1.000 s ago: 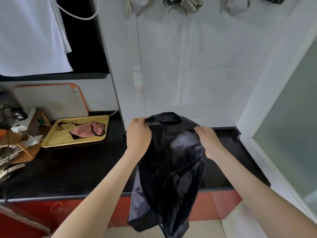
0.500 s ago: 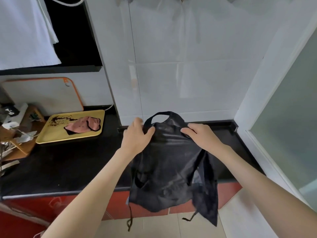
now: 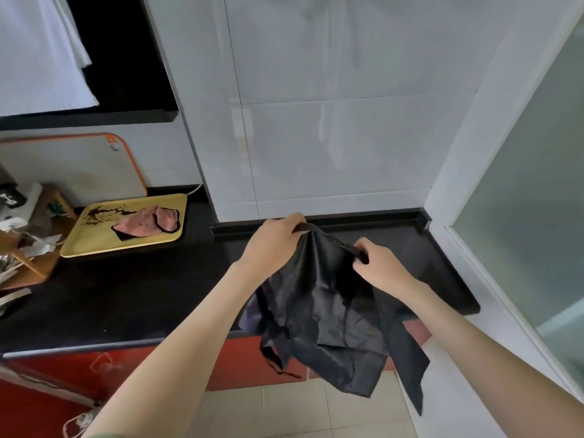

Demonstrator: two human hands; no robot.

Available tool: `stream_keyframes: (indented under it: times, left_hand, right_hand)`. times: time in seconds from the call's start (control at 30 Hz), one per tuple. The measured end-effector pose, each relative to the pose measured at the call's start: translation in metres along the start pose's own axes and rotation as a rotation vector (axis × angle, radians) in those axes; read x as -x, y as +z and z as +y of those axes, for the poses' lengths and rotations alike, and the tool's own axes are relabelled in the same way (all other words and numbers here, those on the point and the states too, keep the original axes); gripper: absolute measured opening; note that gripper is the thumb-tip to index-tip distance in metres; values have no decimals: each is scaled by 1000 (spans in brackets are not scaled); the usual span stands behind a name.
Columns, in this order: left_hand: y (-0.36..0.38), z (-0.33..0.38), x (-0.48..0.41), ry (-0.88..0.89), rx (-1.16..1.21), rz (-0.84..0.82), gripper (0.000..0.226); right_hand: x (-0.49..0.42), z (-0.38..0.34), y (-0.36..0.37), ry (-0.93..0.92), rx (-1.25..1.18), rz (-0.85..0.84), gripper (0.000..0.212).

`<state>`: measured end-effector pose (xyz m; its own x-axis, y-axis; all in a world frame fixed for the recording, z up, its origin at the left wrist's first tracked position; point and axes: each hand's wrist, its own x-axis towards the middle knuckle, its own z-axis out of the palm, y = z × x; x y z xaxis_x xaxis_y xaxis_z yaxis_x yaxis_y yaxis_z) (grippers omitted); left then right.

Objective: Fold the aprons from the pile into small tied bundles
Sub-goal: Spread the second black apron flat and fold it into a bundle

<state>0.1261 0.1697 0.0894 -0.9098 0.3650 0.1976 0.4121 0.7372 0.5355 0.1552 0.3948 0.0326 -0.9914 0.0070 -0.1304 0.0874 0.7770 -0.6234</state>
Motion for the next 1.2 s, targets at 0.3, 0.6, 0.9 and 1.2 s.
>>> stream_keyframes:
  times: [0.3,0.6,0.9,1.2]
  left_hand:
    - [-7,-6,17,-77,133,21,19]
    - [-30,-29,25,-200,-44,193,40]
    - [-14,-54,38,-453,195,351,43]
    - [-15,-71,30,-414,45,146,22]
  right_hand:
    - [1,33,28,269,-17,108,13]
    - [2,25,40,269,-209,108,39]
    - [1,7,37,62,432,249,66]
    - [3,17,33,53,-40,194,60]
